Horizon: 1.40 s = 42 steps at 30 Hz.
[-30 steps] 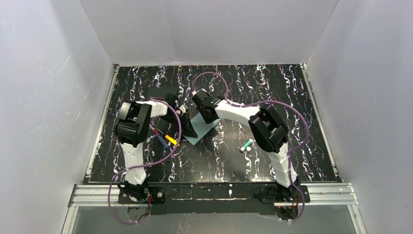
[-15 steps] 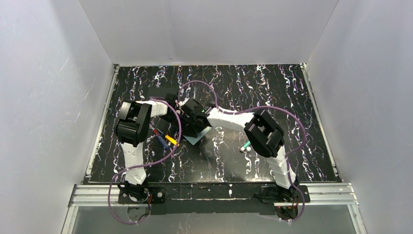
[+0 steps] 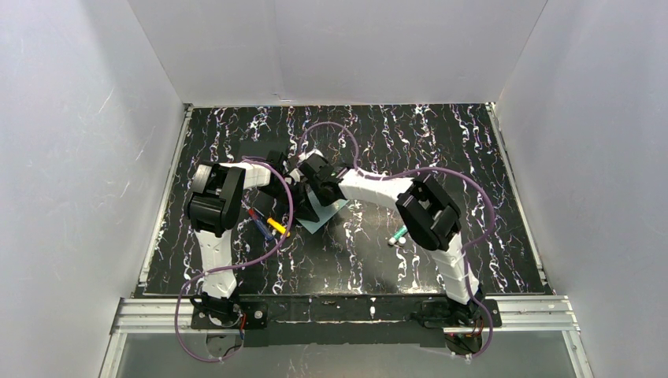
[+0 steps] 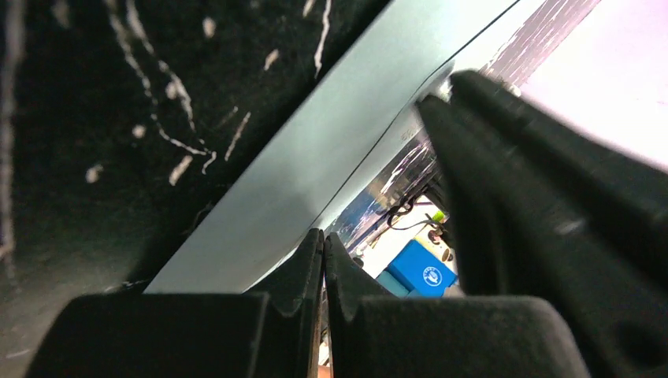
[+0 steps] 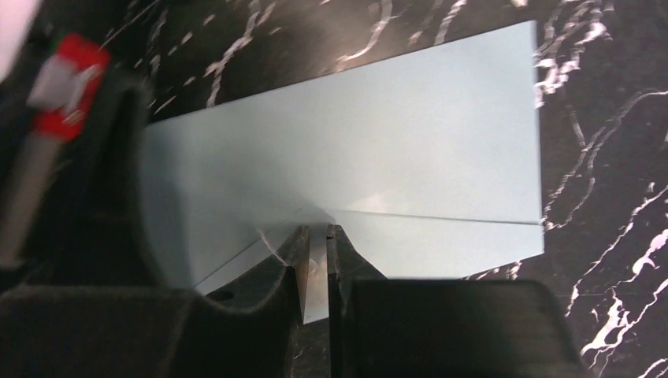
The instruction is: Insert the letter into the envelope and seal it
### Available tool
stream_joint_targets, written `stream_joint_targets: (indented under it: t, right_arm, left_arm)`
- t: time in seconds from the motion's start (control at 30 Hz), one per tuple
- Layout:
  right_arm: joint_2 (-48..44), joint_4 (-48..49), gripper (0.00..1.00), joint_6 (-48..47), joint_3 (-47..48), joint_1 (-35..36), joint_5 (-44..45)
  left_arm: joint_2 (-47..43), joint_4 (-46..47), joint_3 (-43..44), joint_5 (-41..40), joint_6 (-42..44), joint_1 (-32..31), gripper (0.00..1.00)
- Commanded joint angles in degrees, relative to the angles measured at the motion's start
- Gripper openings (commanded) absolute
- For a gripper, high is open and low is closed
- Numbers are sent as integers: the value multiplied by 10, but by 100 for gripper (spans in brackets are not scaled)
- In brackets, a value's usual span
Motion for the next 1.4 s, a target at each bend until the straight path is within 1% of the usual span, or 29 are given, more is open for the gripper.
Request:
stream_joint_targets:
  t: [0.0, 0.1, 0.17, 0.3, 0.43, 0.57, 0.63, 0.77, 0.87, 1.03, 1.1, 1.23, 1.37]
  right_arm:
    - [23, 8, 21, 25, -3, -44, 55]
    - [14, -12, 23, 40, 18, -58, 26]
    - [-9, -19, 25, 43, 26, -60, 12]
    - [-79, -43, 33, 80, 19, -76, -13]
    - [-154, -96, 42, 131, -26, -112, -5]
    - [-234, -151, 51, 183, -108, -152, 38]
    - [-271, -176, 55, 217, -157, -172, 49]
    - [-340, -189, 61, 271, -240, -212, 33]
    - [-365, -197, 63, 315, -280, -227, 17]
    - [-371, -184, 63, 380, -341, -240, -48]
    - [-370, -165, 63, 401, -362, -241, -67]
    - [-373, -125, 63, 444, -387, -246, -71]
    - [-349, -103, 57, 469, -395, -249, -74]
  left_arm:
    - [44, -47, -29, -59, -26, 10, 0]
    - [40, -47, -27, -56, -28, 10, 0]
    - [33, -47, -23, -53, -27, 9, 0]
    - [9, -52, 2, -37, -11, 9, 0]
    - [-44, -70, 43, -26, 13, 8, 12]
    - [-93, -98, 82, -31, 35, 8, 23]
    - [-116, -101, 88, -40, 42, 8, 30]
    - [-156, -101, 84, -64, 46, 8, 40]
    - [-178, -101, 75, -99, 46, 8, 47]
    - [-200, -110, 66, -156, 54, 8, 55]
    - [-206, -111, 61, -170, 54, 8, 56]
    - [-211, -110, 55, -176, 54, 8, 58]
    - [-208, -110, 54, -177, 50, 8, 58]
